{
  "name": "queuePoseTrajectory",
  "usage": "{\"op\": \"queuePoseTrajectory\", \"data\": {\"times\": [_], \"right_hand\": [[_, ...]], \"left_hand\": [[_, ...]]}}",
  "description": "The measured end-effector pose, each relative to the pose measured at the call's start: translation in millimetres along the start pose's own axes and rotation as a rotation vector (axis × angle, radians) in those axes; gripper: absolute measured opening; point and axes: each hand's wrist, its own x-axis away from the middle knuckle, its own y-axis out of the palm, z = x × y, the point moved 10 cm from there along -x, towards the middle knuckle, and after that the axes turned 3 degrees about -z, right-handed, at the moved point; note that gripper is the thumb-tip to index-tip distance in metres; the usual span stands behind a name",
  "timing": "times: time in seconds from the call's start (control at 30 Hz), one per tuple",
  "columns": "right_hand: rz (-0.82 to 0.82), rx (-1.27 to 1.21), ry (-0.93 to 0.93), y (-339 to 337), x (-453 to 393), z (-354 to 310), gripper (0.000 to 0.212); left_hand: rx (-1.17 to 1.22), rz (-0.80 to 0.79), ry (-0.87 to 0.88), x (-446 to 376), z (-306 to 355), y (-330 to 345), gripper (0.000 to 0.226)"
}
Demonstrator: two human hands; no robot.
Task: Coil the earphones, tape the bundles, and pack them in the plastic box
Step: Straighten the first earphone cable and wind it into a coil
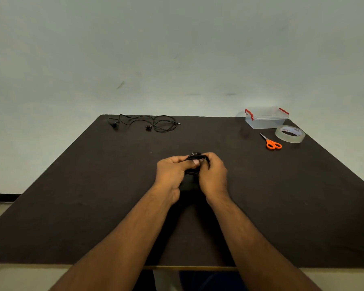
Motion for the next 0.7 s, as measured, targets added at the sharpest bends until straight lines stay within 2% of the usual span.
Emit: {"op": "queuePoseTrajectory", "data": {"times": [0.1, 0.27, 0.43, 0.53, 0.6, 0.63, 0.7], "right_hand": [[0.03, -0.081, -0.015, -1.9, 0.8, -0.3, 0.023], [0.074, -0.179, -0.027, -3.2, -4.4, -0.5, 0.026], [0.022, -0.012, -0.045, 0.4, -1.0, -2.9, 0.019], [-0.017, 0.283, -0.059, 0.2, 4.5, -12.0, 0.019], [-0.018, 0.372, -0.03, 1.0, 4.3, -11.9, 0.02], [-0.021, 0.304, 0.02, 2.3, 2.6, -8.4, 0.019], [-0.005, 0.001, 0.161, 7.6, -1.9, 4.8, 0.02]], "left_hand": [[-0.074, -0.11, -0.033, -1.3, -1.0, 2.1, 0.018], [-0.153, -0.144, 0.0, -3.5, -0.9, 2.8, 0.017], [0.147, 0.066, 0.063, -0.3, -5.3, -6.1, 0.009], [0.202, 0.206, 0.144, 4.2, -6.2, -13.4, 0.013], [0.174, 0.239, 0.235, 7.7, -0.2, -13.5, 0.016], [0.145, 0.239, 0.284, 9.7, 3.7, -11.8, 0.018], [0.086, 0.209, 0.358, 14.1, 9.4, -5.6, 0.019]]}}
